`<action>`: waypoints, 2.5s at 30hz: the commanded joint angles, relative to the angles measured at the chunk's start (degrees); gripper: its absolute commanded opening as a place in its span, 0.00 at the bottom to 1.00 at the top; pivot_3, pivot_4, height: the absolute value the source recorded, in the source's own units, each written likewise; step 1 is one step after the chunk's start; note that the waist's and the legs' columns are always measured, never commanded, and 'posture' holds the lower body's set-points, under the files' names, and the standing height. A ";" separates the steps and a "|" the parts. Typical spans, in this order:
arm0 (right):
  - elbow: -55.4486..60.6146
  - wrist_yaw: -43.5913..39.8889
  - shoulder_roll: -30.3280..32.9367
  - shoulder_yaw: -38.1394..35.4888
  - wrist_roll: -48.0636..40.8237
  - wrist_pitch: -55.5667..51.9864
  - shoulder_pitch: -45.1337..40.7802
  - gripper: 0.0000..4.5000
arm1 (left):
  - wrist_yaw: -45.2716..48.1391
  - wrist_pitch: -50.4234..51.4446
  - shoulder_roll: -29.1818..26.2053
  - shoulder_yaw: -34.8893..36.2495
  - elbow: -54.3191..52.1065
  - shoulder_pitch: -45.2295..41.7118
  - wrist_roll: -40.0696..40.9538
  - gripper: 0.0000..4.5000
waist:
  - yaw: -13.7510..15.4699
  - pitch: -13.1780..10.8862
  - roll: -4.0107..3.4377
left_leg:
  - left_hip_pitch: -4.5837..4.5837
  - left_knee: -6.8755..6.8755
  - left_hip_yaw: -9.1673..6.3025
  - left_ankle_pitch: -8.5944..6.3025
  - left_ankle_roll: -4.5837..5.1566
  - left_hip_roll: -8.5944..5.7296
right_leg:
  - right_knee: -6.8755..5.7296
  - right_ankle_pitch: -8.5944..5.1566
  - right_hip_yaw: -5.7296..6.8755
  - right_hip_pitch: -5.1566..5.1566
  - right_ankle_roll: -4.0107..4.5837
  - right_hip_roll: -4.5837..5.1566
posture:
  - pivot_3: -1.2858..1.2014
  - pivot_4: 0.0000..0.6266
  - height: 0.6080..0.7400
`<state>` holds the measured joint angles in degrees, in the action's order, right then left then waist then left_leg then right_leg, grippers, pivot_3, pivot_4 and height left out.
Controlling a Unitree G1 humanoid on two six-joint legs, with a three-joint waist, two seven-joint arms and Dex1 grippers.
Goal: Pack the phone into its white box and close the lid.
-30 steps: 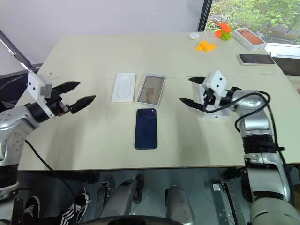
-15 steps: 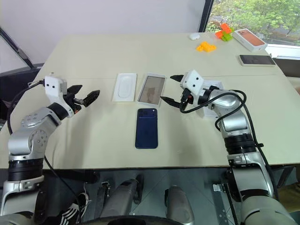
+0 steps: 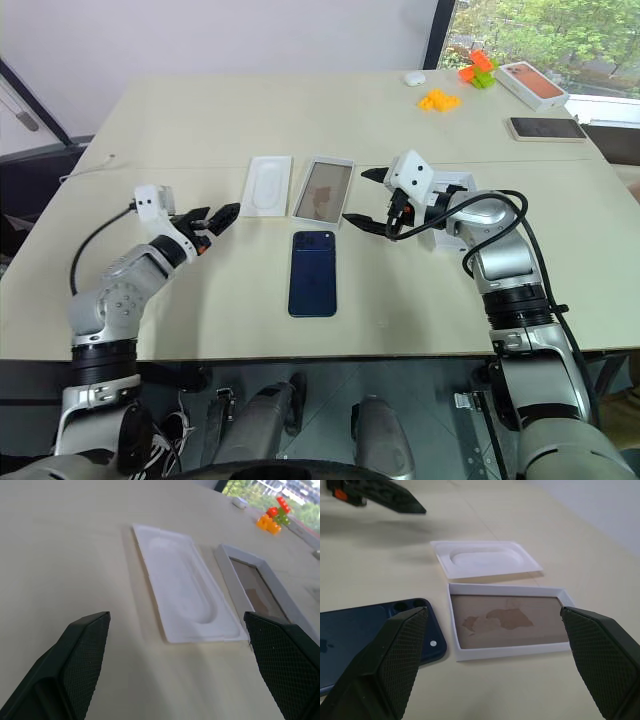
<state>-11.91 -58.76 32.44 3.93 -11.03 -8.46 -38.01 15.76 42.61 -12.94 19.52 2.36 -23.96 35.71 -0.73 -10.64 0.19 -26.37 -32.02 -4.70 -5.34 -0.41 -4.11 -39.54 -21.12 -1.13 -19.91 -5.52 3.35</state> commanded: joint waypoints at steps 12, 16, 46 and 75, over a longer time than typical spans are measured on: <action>3.09 1.10 0.43 -1.45 -0.94 0.68 -0.12 0.99 | -6.51 5.89 5.16 6.37 6.52 -7.19 9.01 1.00 | 0.12 -0.01 0.02 | 0.06 -0.03 -0.11 0.00 -0.01 -0.01 | 0.09 0.00 0.15 0.34 -0.01 -0.03 | 0.52 0.24 1.00; 3.39 1.24 0.39 -1.46 -1.01 0.77 0.02 0.99 | -7.39 6.11 6.45 7.73 8.45 -8.43 10.81 1.00 | 0.12 -0.01 0.03 | 0.06 -0.04 -0.11 0.00 -0.01 -0.03 | 0.14 0.02 0.16 0.37 -0.03 -0.01 | 0.52 0.24 1.00; 4.25 1.47 1.35 -2.09 -1.20 0.92 0.90 1.00 | -6.50 5.35 7.33 8.28 11.31 -9.90 15.00 0.03 | -0.01 -0.02 0.06 | 0.07 0.02 -0.13 -0.01 -0.02 -0.03 | 0.22 0.02 0.17 0.38 -0.04 -0.01 | 0.52 0.24 1.00; 0.53 -0.40 6.27 -4.35 -1.40 5.07 4.04 1.00 | -19.71 8.30 14.24 0.17 4.54 -15.58 14.00 0.03 | 0.25 -0.07 0.13 | 0.00 -0.02 -0.09 -0.04 0.04 -0.06 | 0.44 0.07 0.18 0.45 -0.14 0.00 | 0.52 0.24 1.00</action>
<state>-13.59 -59.73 37.85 1.32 -12.06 -4.58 -33.72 -3.61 50.91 0.76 19.27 9.00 -39.59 48.92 -0.47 -10.71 0.32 -26.37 -32.04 -4.79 -5.38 -0.37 -4.17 -39.10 -21.05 -0.96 -19.46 -5.66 3.35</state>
